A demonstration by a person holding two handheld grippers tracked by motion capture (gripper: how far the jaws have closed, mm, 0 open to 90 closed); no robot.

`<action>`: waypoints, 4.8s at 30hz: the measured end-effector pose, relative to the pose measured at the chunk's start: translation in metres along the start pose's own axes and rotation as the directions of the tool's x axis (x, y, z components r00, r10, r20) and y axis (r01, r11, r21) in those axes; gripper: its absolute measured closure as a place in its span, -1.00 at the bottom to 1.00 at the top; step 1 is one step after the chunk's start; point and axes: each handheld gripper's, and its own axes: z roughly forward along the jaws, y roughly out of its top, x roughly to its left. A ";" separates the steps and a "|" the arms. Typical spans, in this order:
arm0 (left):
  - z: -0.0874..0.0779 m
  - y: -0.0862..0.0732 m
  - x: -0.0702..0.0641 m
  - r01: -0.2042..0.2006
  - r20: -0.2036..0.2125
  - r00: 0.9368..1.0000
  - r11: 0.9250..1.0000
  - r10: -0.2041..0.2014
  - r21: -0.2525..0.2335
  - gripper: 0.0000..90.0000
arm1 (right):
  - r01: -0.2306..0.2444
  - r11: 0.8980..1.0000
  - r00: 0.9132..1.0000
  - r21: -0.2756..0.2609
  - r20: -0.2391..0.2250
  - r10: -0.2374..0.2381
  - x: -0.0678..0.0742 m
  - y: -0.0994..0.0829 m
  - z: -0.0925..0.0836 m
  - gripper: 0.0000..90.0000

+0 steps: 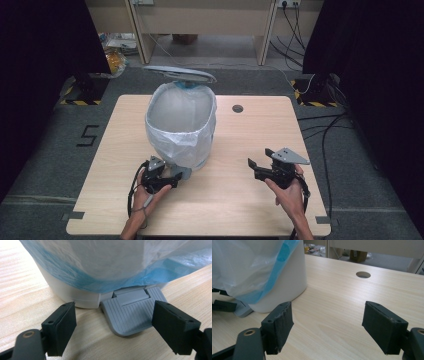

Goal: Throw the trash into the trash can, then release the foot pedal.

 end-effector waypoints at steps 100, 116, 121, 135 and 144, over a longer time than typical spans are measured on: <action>-0.003 -0.001 0.006 0.018 0.037 0.999 0.999 -0.017 -0.037 -0.60 | -0.003 0.950 0.998 0.313 0.068 -0.019 -0.001 -0.075 0.021 -0.67; -0.007 0.000 0.008 0.042 0.060 0.997 0.997 -0.037 -0.071 -0.60 | -0.004 0.950 0.998 0.313 0.068 -0.018 -0.001 -0.075 0.021 -0.67; -0.008 0.001 0.010 0.052 0.069 0.997 0.996 -0.047 -0.078 -0.63 | -0.005 0.950 0.998 0.313 0.068 -0.017 -0.001 -0.075 0.021 -0.67; -0.021 0.006 0.011 0.017 0.048 0.999 0.997 -0.013 -0.077 -0.66 | -0.005 0.950 0.998 0.314 0.068 -0.018 -0.001 -0.075 0.021 -0.67; -0.035 0.005 0.020 0.020 0.042 0.999 0.996 -0.017 -0.081 -0.65 | -0.004 0.950 0.998 0.313 0.068 -0.018 -0.001 -0.075 0.021 -0.68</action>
